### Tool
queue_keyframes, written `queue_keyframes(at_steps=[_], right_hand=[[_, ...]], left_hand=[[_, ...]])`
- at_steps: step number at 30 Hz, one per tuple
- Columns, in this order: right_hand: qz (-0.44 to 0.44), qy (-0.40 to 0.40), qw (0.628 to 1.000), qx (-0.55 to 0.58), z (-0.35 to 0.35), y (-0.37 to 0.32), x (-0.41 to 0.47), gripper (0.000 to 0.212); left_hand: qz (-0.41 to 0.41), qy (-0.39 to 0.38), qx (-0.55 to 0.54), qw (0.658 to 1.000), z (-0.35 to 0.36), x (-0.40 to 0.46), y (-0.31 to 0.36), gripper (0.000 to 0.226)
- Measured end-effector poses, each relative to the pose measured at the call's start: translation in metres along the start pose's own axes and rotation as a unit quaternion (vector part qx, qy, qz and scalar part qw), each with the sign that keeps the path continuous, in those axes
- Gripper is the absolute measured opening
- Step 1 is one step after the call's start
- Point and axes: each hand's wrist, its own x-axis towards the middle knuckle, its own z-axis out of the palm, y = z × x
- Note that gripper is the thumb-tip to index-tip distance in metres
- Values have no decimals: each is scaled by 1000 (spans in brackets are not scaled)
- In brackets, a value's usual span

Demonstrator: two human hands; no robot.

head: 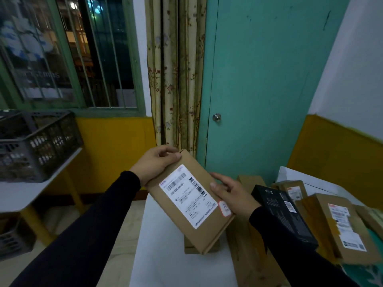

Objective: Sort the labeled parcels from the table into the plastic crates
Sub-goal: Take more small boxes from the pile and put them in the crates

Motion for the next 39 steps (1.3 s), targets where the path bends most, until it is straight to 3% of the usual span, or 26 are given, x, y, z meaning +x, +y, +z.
queue_keyframes(at_steps=[3, 6, 12, 23, 30, 39], right_hand=[[0, 62, 996, 56, -2, 7, 3, 43], [-14, 102, 990, 99, 0, 8, 7, 41], [-30, 113, 981, 154, 18, 2, 17, 43], [-27, 113, 981, 154, 22, -1, 21, 52], [-38, 84, 984, 149, 34, -8, 31, 48], [-66, -23, 987, 148, 134, -39, 61, 44]], left_hand=[[-24, 40, -88, 995, -5, -1, -7, 25], [-32, 57, -160, 985, 3, -7, -15, 34], [4, 52, -193, 980, 49, -18, -21, 50], [17, 70, -196, 978, 49, -17, -24, 50], [9, 117, -196, 973, 36, -27, -27, 47], [-7, 282, -199, 938, -48, -79, -55, 45]])
